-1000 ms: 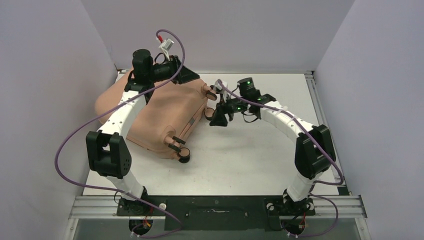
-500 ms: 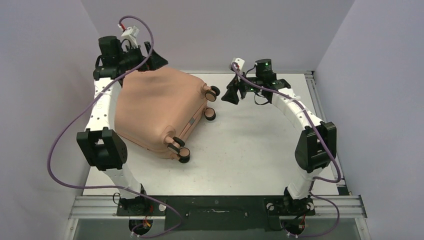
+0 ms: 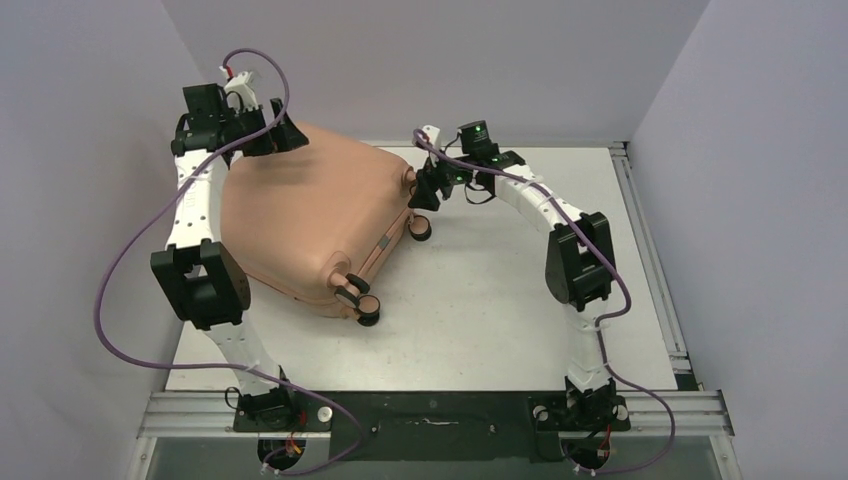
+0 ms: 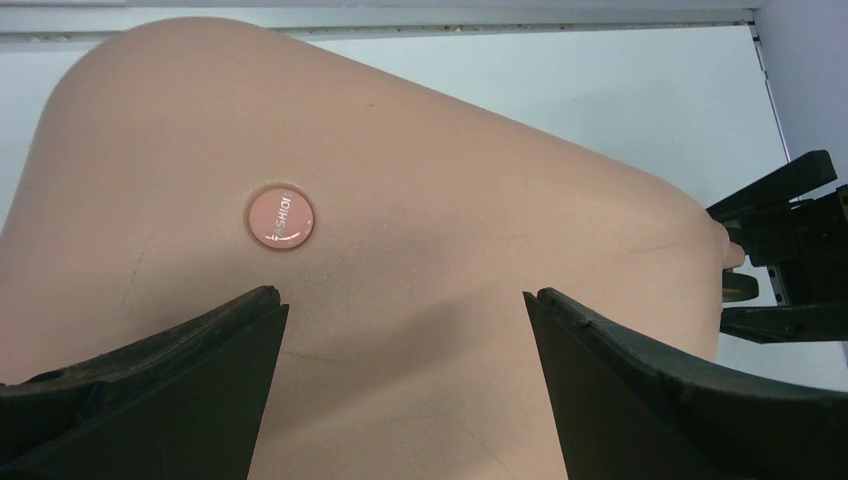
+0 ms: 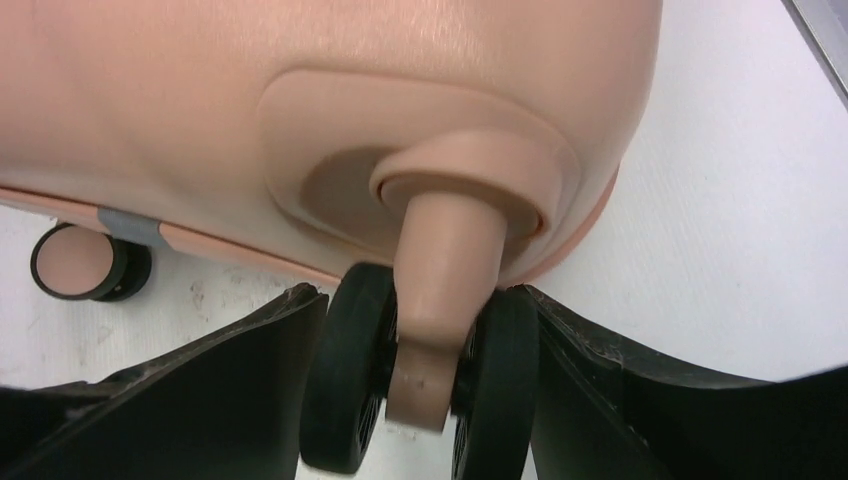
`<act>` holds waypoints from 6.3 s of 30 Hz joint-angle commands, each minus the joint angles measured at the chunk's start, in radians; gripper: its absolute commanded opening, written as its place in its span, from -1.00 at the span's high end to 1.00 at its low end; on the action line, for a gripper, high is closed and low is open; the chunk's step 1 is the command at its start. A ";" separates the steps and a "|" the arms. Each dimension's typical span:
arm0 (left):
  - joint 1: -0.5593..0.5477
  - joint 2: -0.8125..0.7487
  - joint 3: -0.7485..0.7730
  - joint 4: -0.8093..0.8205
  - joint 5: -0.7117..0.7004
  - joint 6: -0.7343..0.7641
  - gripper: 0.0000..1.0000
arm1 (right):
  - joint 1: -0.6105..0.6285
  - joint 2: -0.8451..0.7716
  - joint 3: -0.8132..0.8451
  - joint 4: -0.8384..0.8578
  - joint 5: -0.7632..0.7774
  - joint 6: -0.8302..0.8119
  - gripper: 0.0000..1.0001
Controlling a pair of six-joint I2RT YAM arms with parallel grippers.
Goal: Pack the luggage
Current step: Zip the luggage at the center of the board.
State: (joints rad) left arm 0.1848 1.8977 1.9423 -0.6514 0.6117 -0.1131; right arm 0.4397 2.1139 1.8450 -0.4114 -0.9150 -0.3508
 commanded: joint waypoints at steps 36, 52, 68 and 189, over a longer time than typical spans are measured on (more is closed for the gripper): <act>-0.035 -0.289 -0.277 0.027 -0.200 0.193 -0.92 | 0.109 -0.769 -0.771 0.313 0.722 0.191 0.90; 0.137 -0.237 -0.397 0.071 -0.227 0.149 -0.88 | 0.119 -0.615 -0.599 0.519 0.993 0.011 0.90; 0.263 -0.446 -0.533 0.064 -0.376 0.185 -0.22 | -0.194 -0.774 -0.462 0.309 0.261 0.289 -0.19; -0.175 0.070 -0.259 0.334 -0.277 0.061 -0.92 | -0.306 0.196 0.101 0.202 0.708 0.287 -0.15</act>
State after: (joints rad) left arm 0.0261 2.0003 1.7180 -0.3992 0.3107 -0.0380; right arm 0.0566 2.2433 1.8206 -0.0921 -0.2226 -0.0376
